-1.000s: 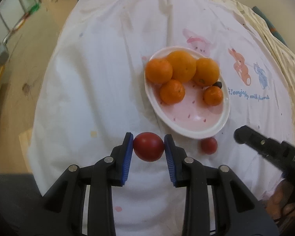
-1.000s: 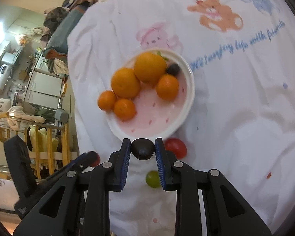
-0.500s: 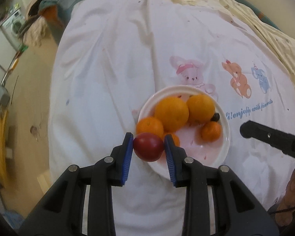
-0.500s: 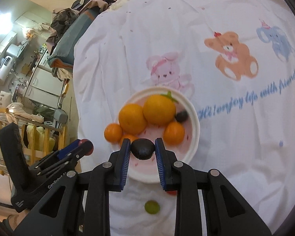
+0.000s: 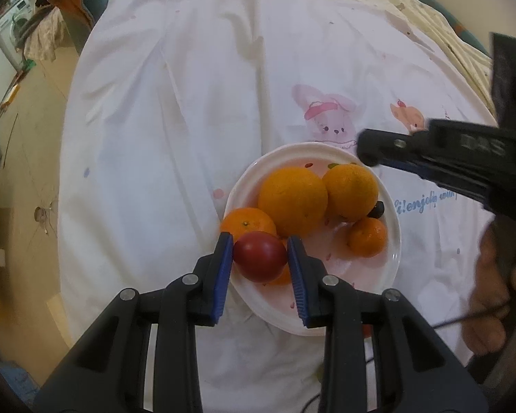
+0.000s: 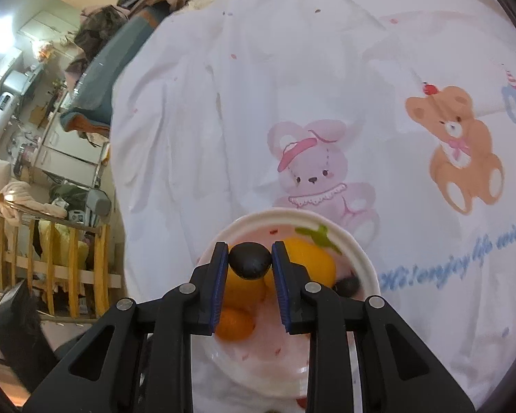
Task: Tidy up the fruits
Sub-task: 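Lower the red tomato onto the plate and open the left gripper while the right gripper releases its grape there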
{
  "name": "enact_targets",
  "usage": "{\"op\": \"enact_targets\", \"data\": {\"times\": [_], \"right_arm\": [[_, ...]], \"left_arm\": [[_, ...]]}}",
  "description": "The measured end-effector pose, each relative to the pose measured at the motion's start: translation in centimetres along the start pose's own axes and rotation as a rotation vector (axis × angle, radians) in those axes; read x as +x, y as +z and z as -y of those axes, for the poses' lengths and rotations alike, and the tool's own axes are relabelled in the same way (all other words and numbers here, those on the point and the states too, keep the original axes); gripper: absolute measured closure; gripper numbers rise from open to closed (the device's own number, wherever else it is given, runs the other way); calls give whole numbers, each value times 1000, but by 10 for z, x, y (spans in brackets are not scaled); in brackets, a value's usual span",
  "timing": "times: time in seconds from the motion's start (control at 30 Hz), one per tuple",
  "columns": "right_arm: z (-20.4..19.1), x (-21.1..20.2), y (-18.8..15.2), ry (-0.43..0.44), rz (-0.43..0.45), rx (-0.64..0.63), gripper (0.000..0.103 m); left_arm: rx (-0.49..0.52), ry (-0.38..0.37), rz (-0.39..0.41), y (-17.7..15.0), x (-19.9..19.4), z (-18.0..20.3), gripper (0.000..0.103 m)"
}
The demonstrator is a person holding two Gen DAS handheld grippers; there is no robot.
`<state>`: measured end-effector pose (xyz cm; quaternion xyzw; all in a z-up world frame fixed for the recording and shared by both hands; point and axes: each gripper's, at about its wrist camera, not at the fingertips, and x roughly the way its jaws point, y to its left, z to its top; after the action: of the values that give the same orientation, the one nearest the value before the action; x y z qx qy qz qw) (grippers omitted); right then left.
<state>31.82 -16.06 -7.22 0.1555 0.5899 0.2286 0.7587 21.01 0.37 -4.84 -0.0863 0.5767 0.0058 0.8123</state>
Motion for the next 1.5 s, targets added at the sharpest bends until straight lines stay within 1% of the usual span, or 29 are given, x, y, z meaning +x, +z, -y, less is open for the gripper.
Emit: {"op": "enact_targets", "data": {"times": [0.17,0.23,0.27,0.33,0.5,0.57,0.67,0.73,0.83,0.97,1.0,1.07,1.13,1.17,1.27,1.3,1.43,1.5], "right_arm": [[-4,21,6,-5,-24,-5,73],[-4,22,5,-1,-11,0,72],[-3,20,5,-3,-3,4,64],[-1,12,2,0,11,24,46],[7,-25,-16,-4,60,3,45],[16,-42,-30,1,65,15,36],[30,-64,-50,-20,74,30,35],[40,-77,-65,-56,80,49,33],[53,-89,-84,-50,82,90,28],[82,-91,-107,2,75,202,27],[85,-89,-109,2,77,210,27],[91,-83,-110,-27,66,230,27],[94,-80,-106,12,68,255,27],[94,-80,-106,17,71,257,27],[94,-80,-103,-29,88,251,27],[95,-79,-102,-29,86,256,27],[100,-85,-97,-30,95,261,27],[104,-87,-93,-10,91,269,27]], "left_arm": [[-40,7,12,4,-3,-7,75],[-49,4,14,5,-4,-9,75],[-51,5,15,5,-4,-10,75],[-52,3,14,4,-3,-10,75],[-43,-5,4,1,-1,-7,75],[-42,-14,0,-1,0,-5,75],[-26,-21,7,-4,1,2,75],[-9,-38,18,-7,0,7,75],[14,-51,28,-12,0,15,75],[40,-47,42,-19,1,22,75],[48,-50,45,-22,2,23,75],[71,-50,52,-25,3,27,75],[91,-54,67,-29,2,31,75],[98,-56,74,-30,1,33,75],[124,-62,87,-32,3,40,75],[131,-61,88,-32,4,42,75],[115,-57,45,-29,22,50,75],[95,-59,26,-27,32,53,75]]}}
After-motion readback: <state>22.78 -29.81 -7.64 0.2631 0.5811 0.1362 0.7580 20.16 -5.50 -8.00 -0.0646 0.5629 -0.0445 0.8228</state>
